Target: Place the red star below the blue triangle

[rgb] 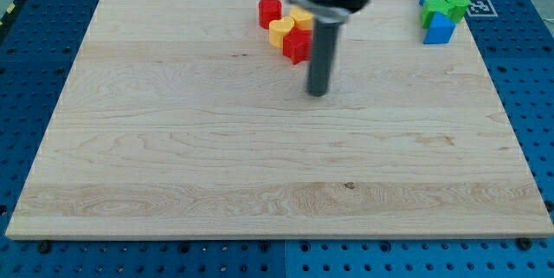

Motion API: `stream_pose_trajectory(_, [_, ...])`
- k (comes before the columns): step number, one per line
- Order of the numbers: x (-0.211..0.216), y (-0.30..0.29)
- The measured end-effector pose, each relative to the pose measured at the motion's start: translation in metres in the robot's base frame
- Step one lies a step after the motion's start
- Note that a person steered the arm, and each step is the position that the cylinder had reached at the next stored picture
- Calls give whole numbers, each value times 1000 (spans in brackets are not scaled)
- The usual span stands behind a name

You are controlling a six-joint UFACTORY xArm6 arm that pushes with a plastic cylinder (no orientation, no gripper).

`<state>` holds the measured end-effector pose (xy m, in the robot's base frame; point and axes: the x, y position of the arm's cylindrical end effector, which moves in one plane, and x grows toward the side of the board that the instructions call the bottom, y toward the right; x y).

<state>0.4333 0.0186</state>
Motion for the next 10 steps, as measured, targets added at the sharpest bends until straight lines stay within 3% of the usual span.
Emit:
stream_pose_trajectory(1, [-24,-70])
stream_pose_trajectory(2, [-64,-83])
stream_pose_trajectory(3, [-64,-81])
stream_pose_trajectory(6, [-94,48])
stream_pose_trajectory(10, [-76,106])
